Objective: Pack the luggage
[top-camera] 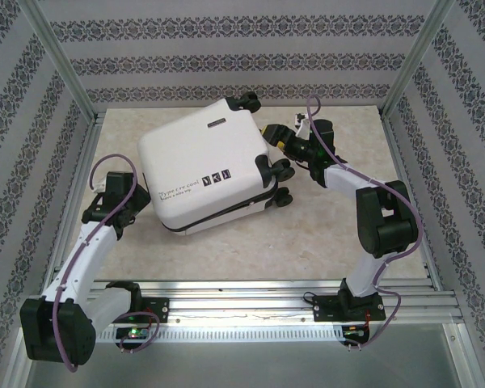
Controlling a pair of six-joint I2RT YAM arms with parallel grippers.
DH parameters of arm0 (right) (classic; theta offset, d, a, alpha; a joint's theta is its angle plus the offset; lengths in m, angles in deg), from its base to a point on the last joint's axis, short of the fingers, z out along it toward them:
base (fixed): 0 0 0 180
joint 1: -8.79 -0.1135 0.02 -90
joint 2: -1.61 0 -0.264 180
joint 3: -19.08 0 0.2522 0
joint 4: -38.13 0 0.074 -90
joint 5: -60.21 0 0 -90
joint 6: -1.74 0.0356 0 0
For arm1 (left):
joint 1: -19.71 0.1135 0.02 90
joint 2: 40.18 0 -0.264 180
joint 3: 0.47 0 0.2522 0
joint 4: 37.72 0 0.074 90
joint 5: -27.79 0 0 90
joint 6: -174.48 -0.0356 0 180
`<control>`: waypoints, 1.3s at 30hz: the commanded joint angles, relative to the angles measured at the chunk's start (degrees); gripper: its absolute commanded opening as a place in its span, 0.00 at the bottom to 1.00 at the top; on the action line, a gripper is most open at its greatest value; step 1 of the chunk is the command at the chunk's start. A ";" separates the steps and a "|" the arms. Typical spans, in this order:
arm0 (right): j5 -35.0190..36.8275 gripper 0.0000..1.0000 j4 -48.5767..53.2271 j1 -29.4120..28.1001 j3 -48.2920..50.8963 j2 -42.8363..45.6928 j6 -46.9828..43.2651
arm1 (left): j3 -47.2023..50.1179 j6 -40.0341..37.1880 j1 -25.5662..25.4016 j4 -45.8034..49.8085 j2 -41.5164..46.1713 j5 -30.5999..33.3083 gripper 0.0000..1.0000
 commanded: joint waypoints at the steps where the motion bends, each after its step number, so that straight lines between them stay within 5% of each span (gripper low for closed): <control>1: -21.25 0.94 -4.21 -8.31 0.77 -0.65 -6.24 | -7.57 -0.73 -6.92 -22.88 -0.20 -23.23 0.75; 22: -17.39 0.94 -4.13 -5.63 2.65 -6.00 -6.70 | -13.92 -9.99 -6.78 -20.45 -6.56 -19.15 0.77; 39: -14.39 0.96 -3.32 0.30 -4.25 -9.98 -5.23 | -12.45 -12.02 -6.77 -13.95 0.73 -13.76 0.78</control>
